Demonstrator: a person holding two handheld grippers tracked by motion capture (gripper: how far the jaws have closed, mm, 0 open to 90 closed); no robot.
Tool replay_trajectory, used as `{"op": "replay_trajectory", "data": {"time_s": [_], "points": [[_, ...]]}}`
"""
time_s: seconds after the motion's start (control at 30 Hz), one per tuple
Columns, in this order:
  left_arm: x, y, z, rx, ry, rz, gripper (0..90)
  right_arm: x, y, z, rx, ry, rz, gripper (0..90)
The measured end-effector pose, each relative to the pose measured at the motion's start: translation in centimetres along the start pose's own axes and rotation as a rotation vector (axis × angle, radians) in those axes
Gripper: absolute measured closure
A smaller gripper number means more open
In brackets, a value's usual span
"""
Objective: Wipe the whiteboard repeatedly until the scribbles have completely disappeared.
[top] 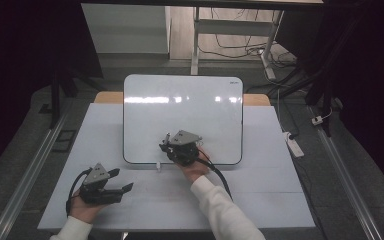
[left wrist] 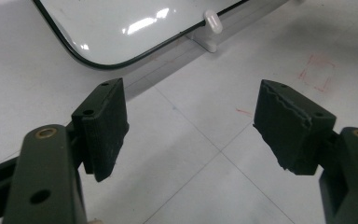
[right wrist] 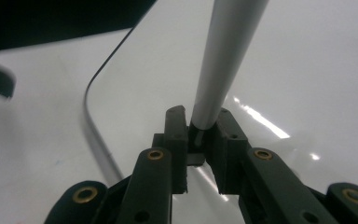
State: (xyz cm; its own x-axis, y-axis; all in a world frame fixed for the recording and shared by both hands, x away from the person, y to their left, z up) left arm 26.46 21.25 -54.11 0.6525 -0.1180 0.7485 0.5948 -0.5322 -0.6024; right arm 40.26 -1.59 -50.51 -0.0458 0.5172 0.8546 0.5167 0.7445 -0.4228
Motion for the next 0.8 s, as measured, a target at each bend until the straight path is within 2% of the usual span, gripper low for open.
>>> {"op": "replay_trajectory", "data": {"time_s": [0.03,0.1,0.17,0.2,0.23,0.33,0.4,0.47,0.53,0.57,0.6,0.63,0.67,0.7,0.73,0.77,0.8], "points": [[0.0,-0.1,0.0,0.000,-0.001,-0.002,26.5,0.0,-0.6,-1.1,-0.037,0.044,-0.020,77.8],[0.0,-0.1,0.0,-0.002,-0.002,-0.005,26.5,-0.1,-1.7,-3.1,-0.107,0.101,-0.050,77.8],[0.1,0.1,0.0,-0.003,-0.004,0.000,26.5,0.0,-1.6,-2.7,-0.106,0.095,-0.048,77.7],[0.1,0.1,0.1,-0.004,-0.005,0.001,26.5,0.0,-1.1,-2.0,-0.070,0.078,-0.035,77.8],[0.1,0.2,0.0,-0.004,-0.004,0.003,26.4,0.0,-0.1,-0.2,-0.001,0.015,-0.009,77.7],[0.0,0.1,0.0,-0.004,0.001,0.001,26.5,0.0,-0.4,-0.7,-0.011,0.003,-0.010,77.8],[0.0,0.0,-0.1,-0.005,-0.001,-0.003,26.5,-0.1,-1.3,-2.4,-0.087,0.080,-0.038,77.8],[0.1,0.1,0.0,-0.005,-0.002,0.001,26.5,-0.2,-1.5,-2.2,-0.086,0.093,-0.035,77.8],[0.0,0.2,0.0,-0.004,-0.002,0.004,26.5,-0.3,-0.8,-0.4,-0.018,0.019,0.013,77.7],[0.0,0.2,0.0,-0.005,-0.002,0.004,26.5,-0.6,-0.7,0.5,0.007,-0.060,0.038,77.7],[0.0,0.1,0.0,-0.005,0.001,0.003,26.5,-0.6,-0.7,0.5,0.007,-0.060,0.038,77.7],[0.0,0.1,-0.1,-0.006,0.001,0.000,26.5,-0.7,-1.2,-0.3,-0.018,-0.017,0.021,77.8],[0.0,0.0,-0.1,-0.005,0.000,-0.002,26.5,-0.7,-1.8,-1.6,-0.063,0.049,-0.005,77.8],[0.0,0.0,-0.1,-0.005,-0.001,-0.004,26.5,-0.9,-2.4,-2.6,-0.100,0.095,-0.030,77.8],[0.1,0.0,-0.1,-0.006,0.000,-0.003,26.5,-1.0,-2.6,-2.9,-0.108,0.116,-0.037,77.8],[0.1,0.1,-0.1,-0.005,-0.002,0.000,26.5,-1.0,-1.9,-1.3,-0.065,0.065,-0.009,77.8],[0.1,0.2,0.0,-0.004,-0.003,0.003,26.5,-1.0,-1.9,-1.3,-0.065,0.065,-0.009,77.8]]}}
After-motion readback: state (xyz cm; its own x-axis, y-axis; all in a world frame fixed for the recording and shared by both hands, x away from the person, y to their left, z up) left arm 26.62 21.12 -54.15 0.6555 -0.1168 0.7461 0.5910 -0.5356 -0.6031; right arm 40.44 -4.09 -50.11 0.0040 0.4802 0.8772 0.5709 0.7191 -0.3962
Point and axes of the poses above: each handheld gripper's, and its own axes: y roughly forward along the jaws, x roughly out of its top, z roughly to its left, the point moved 4 cm from there along y, roughly forward along the jaws, and after that the axes turned 15 degrees about -y, right-handed, at the moved point
